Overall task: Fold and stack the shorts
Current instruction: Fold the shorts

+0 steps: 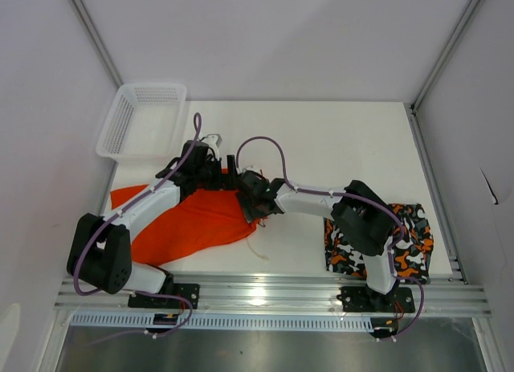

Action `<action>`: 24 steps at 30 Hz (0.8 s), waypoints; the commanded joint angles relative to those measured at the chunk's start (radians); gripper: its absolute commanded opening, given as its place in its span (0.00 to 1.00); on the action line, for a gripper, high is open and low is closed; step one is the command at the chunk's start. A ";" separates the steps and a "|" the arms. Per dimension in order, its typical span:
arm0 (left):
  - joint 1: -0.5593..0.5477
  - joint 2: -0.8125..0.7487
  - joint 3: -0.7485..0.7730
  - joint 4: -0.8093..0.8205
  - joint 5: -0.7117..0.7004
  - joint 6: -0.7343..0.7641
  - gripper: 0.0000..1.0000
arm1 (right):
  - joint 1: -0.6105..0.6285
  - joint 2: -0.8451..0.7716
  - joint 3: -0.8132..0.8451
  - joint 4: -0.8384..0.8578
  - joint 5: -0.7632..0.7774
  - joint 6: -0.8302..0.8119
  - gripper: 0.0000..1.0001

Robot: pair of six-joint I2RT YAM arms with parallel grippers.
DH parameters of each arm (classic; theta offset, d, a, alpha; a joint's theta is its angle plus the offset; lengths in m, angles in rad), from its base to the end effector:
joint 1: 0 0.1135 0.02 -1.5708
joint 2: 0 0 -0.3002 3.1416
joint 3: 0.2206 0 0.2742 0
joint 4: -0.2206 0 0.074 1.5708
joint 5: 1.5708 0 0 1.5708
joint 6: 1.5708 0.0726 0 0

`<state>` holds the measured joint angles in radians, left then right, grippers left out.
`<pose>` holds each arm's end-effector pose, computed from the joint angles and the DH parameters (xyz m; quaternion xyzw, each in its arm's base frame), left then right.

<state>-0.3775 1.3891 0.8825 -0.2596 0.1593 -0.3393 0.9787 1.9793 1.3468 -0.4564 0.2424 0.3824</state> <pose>0.3060 -0.1337 0.2304 0.0487 0.9165 -0.2055 0.3398 0.2698 0.3699 0.1512 -0.2556 0.9299 0.0578 0.2580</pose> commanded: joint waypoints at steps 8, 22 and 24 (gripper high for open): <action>-0.001 0.008 0.061 0.034 0.026 -0.015 0.99 | -0.003 0.004 0.003 -0.034 -0.106 -0.007 0.46; -0.003 0.059 0.006 0.120 0.106 -0.015 0.98 | -0.136 -0.160 -0.130 0.131 -0.460 0.055 0.99; -0.003 0.073 0.007 0.143 0.129 -0.009 0.98 | -0.164 -0.192 -0.170 0.176 -0.503 0.084 0.99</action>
<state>-0.3775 1.4483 0.8948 -0.1982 0.2295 -0.3408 0.8646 1.8679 1.2171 -0.3687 -0.0994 0.4217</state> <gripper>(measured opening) 0.983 0.992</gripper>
